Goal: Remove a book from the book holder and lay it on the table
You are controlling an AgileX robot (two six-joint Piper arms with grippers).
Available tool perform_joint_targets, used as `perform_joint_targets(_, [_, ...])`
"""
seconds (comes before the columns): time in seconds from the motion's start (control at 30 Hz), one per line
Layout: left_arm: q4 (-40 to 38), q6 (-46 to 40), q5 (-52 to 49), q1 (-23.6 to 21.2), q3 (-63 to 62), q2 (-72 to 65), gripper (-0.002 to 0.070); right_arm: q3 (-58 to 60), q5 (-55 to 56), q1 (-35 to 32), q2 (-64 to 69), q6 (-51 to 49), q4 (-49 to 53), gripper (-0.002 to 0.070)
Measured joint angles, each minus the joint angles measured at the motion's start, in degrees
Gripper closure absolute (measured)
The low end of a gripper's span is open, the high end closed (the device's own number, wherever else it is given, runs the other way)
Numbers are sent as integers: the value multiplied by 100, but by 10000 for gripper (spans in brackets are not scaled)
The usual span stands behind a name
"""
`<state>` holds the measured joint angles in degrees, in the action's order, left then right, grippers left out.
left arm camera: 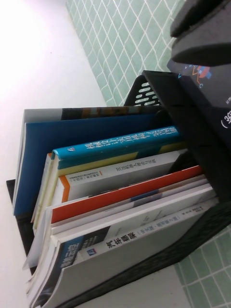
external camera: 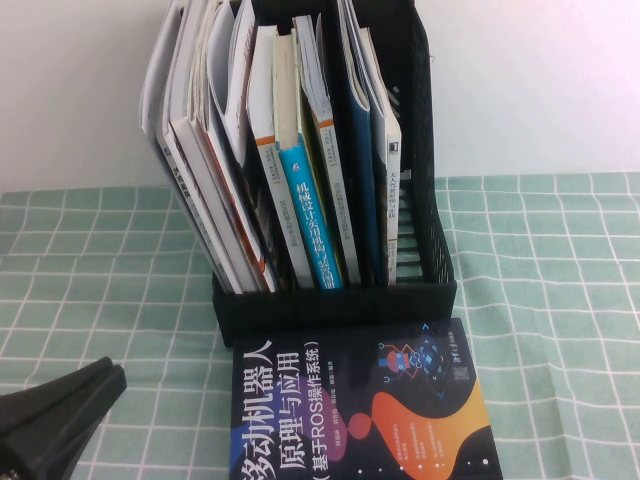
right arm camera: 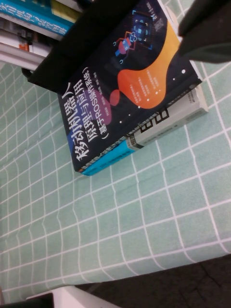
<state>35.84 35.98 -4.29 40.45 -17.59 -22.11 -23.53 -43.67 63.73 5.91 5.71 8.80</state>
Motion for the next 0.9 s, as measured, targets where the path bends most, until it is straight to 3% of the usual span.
perform_joint_targets(0.5, [-6, 13, -30, 0, 0, 0, 678, 0, 0, 0, 0, 0, -4, 678])
perform_joint_targets(0.6, [-612, 13, -235, -21, 0, 24, 678, 0, 0, 0, 0, 0, -4, 678])
perform_joint_targets(0.7, [-1297, -178, -743, -325, 0, 252, 678, 0, 0, 0, 0, 0, -4, 678])
perform_joint_targets(0.9, [-2517, -1271, -1134, -1562, 361, 827, 678, 0, 0, 0, 0, 0, -4, 678])
